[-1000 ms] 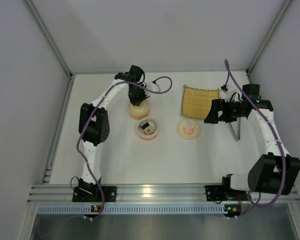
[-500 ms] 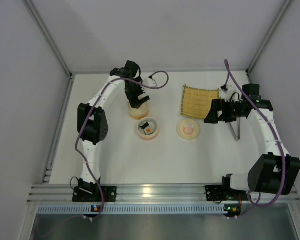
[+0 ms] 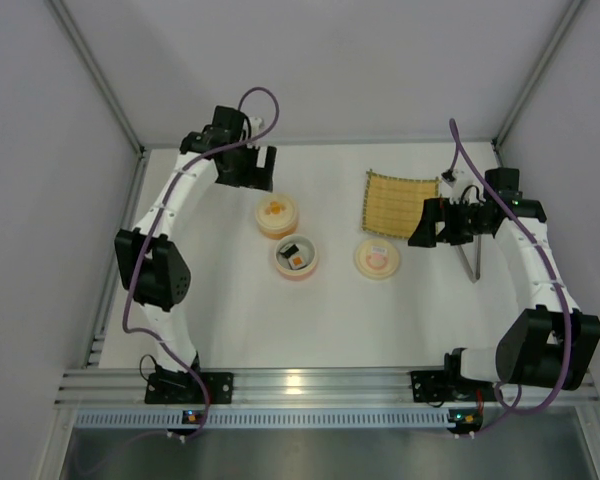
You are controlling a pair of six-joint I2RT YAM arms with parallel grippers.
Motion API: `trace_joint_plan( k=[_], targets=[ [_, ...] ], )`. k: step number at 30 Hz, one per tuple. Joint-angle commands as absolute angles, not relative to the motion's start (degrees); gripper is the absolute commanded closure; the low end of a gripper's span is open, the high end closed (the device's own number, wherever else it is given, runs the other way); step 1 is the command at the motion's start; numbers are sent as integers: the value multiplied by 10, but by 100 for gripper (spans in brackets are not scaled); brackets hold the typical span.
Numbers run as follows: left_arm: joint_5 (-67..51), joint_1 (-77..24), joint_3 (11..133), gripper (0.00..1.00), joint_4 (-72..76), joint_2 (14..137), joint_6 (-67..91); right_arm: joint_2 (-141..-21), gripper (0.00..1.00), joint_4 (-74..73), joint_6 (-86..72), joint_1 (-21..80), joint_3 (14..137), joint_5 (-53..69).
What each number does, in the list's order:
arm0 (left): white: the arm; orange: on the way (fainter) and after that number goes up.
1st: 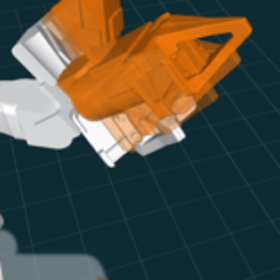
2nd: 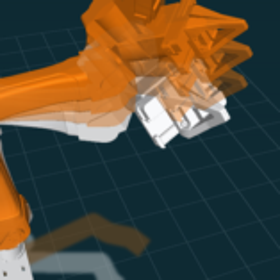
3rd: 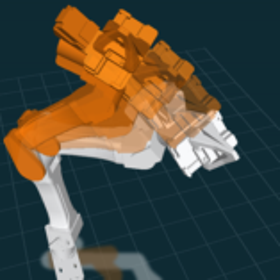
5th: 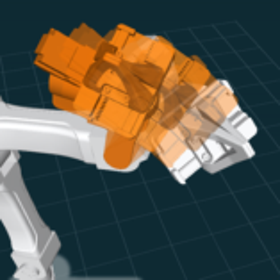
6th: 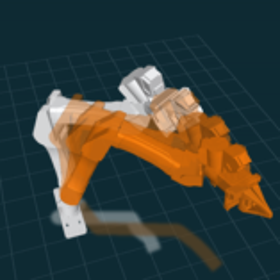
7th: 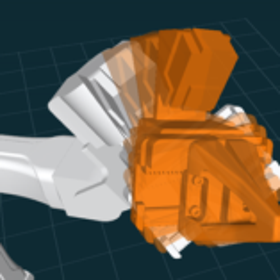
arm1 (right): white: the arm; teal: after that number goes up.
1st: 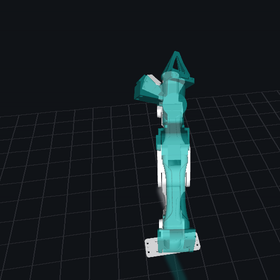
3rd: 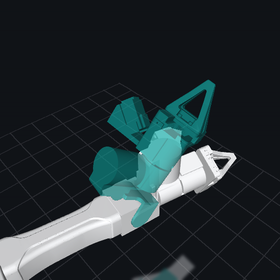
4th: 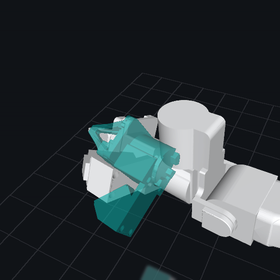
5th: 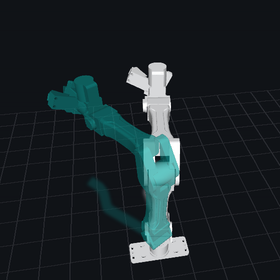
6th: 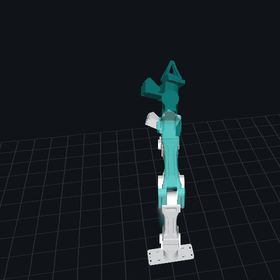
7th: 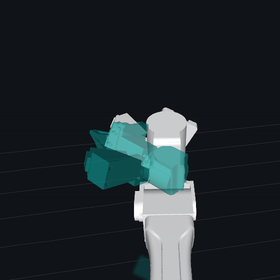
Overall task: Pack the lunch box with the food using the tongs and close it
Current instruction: Close the box lid on the packing box, then move the box lid to the center of the board.
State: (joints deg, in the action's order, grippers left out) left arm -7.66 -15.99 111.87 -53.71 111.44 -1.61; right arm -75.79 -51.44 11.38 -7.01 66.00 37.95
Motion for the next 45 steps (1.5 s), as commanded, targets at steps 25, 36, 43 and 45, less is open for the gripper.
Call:
trace_joint_plan(
  k=[25, 36, 43, 45],
  targets=[
    [-308, -119, 831, 2, -435, 909, -45, -777, 31, -441, 202, 59, 642, 234],
    [-374, -103, 845, 2, -468, 903, -72, -867, 42, -359, 351, 161, 634, 196],
    [-406, -110, 894, 6, -483, 949, -62, -912, 38, -301, 348, 161, 631, 176],
    [-409, -111, 908, 7, -475, 968, -52, -929, 38, -287, 314, 150, 641, 174]
  ],
)
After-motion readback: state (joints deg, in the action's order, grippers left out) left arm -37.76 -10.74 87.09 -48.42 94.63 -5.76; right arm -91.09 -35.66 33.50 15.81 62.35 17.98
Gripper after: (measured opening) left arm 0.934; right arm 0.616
